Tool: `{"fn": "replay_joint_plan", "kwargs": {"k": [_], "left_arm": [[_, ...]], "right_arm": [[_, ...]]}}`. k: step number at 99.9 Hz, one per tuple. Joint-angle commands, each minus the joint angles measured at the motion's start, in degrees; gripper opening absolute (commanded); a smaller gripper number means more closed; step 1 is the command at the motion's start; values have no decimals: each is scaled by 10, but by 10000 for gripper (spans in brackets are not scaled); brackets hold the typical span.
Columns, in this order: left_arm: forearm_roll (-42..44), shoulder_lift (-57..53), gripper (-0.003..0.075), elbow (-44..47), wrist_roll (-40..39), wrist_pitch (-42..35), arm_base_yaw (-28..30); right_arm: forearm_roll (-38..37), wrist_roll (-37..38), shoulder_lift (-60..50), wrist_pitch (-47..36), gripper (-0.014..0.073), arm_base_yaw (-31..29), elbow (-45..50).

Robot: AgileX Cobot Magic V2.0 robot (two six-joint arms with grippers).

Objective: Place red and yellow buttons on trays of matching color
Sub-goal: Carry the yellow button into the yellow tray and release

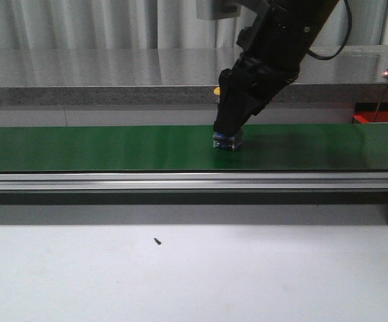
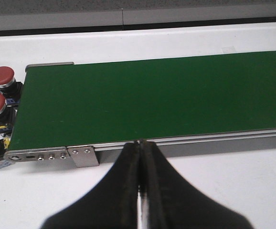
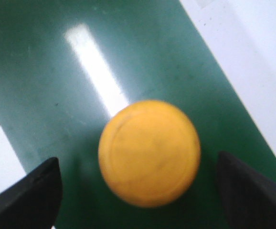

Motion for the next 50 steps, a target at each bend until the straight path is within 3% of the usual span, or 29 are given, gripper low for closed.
{"fn": "replay_joint_plan", "kwargs": {"k": [1,10,27,32,50], "left_arm": [[-10,-2,-20,-16,-3,-43,-4],[-10,-2,-20,-16,-3,-43,-4],[-10,-2,-20,-16,-3,-43,-4],[-10,-2,-20,-16,-3,-43,-4],[-10,-2,-20,-16,-3,-43,-4]], "right_arm": [[16,-7,-27,-44,642,-1,-16],[16,-7,-26,-50,587,-1,-16],[16,4,-18,-45,292,-1,-16],[16,13,-18,-47,240,-1,-16],[17,19,-31,-41,223,-2,-16]]}}
